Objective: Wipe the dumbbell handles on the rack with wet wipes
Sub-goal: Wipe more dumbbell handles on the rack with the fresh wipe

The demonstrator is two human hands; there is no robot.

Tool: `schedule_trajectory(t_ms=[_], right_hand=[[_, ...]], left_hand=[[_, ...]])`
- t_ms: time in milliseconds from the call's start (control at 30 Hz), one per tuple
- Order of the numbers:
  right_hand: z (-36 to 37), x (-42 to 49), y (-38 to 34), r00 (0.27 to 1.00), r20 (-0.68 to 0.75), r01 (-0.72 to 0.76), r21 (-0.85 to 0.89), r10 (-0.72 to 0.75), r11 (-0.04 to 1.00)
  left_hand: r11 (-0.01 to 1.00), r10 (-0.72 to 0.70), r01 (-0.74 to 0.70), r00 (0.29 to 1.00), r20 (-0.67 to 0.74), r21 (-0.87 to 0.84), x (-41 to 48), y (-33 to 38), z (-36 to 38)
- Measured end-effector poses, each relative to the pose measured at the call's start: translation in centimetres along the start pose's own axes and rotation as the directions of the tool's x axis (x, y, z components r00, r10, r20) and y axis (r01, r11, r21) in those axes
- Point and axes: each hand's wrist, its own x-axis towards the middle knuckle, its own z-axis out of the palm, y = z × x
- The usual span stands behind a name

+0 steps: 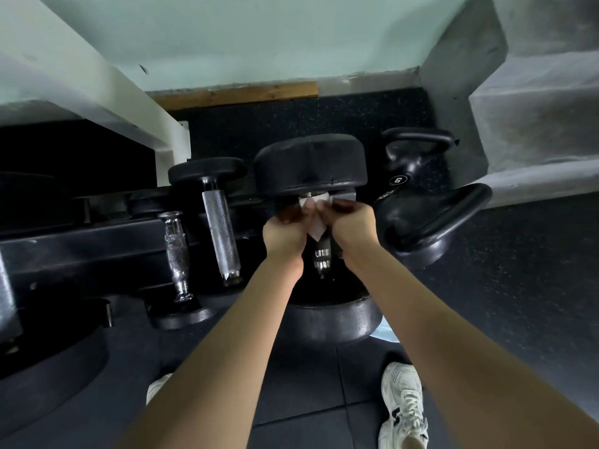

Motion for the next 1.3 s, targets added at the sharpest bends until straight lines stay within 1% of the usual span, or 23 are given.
schedule_trajectory(t_ms=[100,167,267,367,467,533,633,700,800,867,933,1000,1067,1100,1133,1167,1200,1233,1267,1300], right_hand=[[-1.1,-1.1,1.0,0.999,0.041,0.011,-0.055,-0.008,0.998],[-1.7,-1.6,1.5,0.998,0.051,0.035,-0.15,-0.028,0.988],[-2.1,-1.7,1.5,0.997,0.071,0.049,-0.254,-0.032,0.966],[-1.6,-1.3,0.5,0.998,0.062,0.029,-0.27,-0.013,0.962],[-0.4,-0.8,-1.5,1.0,0.011,-0.016,-0.172,0.018,0.985],[0.0,-0.6,-2.0,0.999,-0.012,-0.038,-0.157,0.037,0.987],[0.0,-0.8,-1.0,0.999,-0.037,0.025,-0.158,-0.031,0.987],[-0.2,-0.9,-0.1,0.996,-0.05,0.056,-0.207,-0.068,0.977],[-0.7,-1.5,0.5,0.996,-0.022,0.076,-0.286,-0.086,0.955],[-1.3,-2.0,1.1,0.996,-0.005,0.082,-0.323,-0.088,0.943],[-1.9,-2.5,1.4,0.997,0.022,0.083,-0.365,-0.08,0.927],[-2.5,-2.8,1.5,0.996,0.052,0.09,-0.389,-0.076,0.917],[-3.1,-2.8,1.3,0.994,0.097,0.092,-0.428,-0.056,0.899],[-3.5,-2.9,1.2,0.992,0.125,0.086,-0.455,-0.032,0.887],[-3.9,-2.9,1.1,0.988,0.156,0.077,-0.479,-0.001,0.875],[-4.4,-3.0,1.1,0.983,0.184,0.071,-0.495,0.025,0.866],[-4.8,-3.1,1.0,0.979,0.198,0.063,-0.488,0.04,0.871],[-5.3,-3.2,1.0,0.98,0.194,0.046,-0.454,0.048,0.89],[-5.7,-3.2,1.0,0.983,0.178,0.024,-0.397,0.051,0.917],[-5.8,-3.2,0.9,0.985,0.162,0.005,-0.333,0.052,0.943]], left_hand=[[0.997,0.017,-0.018,1.0,0.012,0.078,-0.5,-0.7,-1.0],[0.983,0.033,-0.036,0.999,0.02,0.18,-0.6,-1.1,-1.9],[0.933,0.048,-0.067,0.997,0.063,0.354,-0.7,-1.4,-2.8],[0.879,0.077,-0.107,0.994,0.084,0.464,-0.4,-0.6,-2.6],[0.882,0.117,-0.121,0.992,0.037,0.455,0.5,0.7,-1.5],[0.893,0.103,-0.104,0.994,0.025,0.439,1.1,1.0,-1.0],[0.921,0.094,-0.107,0.994,0.051,0.376,1.1,0.9,-1.3],[0.899,0.141,-0.161,0.987,0.081,0.406,1.4,0.9,-1.8],[0.793,0.195,-0.261,0.965,0.177,0.551,1.6,0.7,-2.8],[0.681,0.193,-0.322,0.945,0.263,0.658,1.6,0.6,-3.4],[0.521,0.146,-0.36,0.931,0.336,0.774,1.6,0.8,-3.7],[0.313,0.098,-0.414,0.909,0.404,0.855,1.6,1.2,-3.7],[0.103,0.027,-0.484,0.875,0.484,0.869,1.4,1.7,-3.5],[0.012,-0.014,-0.521,0.853,0.522,0.853,1.2,1.9,-3.3],[-0.053,-0.05,-0.545,0.839,0.543,0.837,1.2,2.0,-3.2],[-0.08,-0.067,-0.545,0.838,0.541,0.835,1.0,2.1,-3.3],[-0.069,-0.058,-0.516,0.856,0.513,0.854,0.8,2.2,-3.4],[-0.023,-0.017,-0.469,0.883,0.469,0.883,0.5,2.2,-3.7],[0.044,0.052,-0.412,0.911,0.409,0.91,0.1,2.2,-4.0],[0.136,0.133,-0.363,0.929,0.347,0.922,-0.1,2.1,-4.3]])
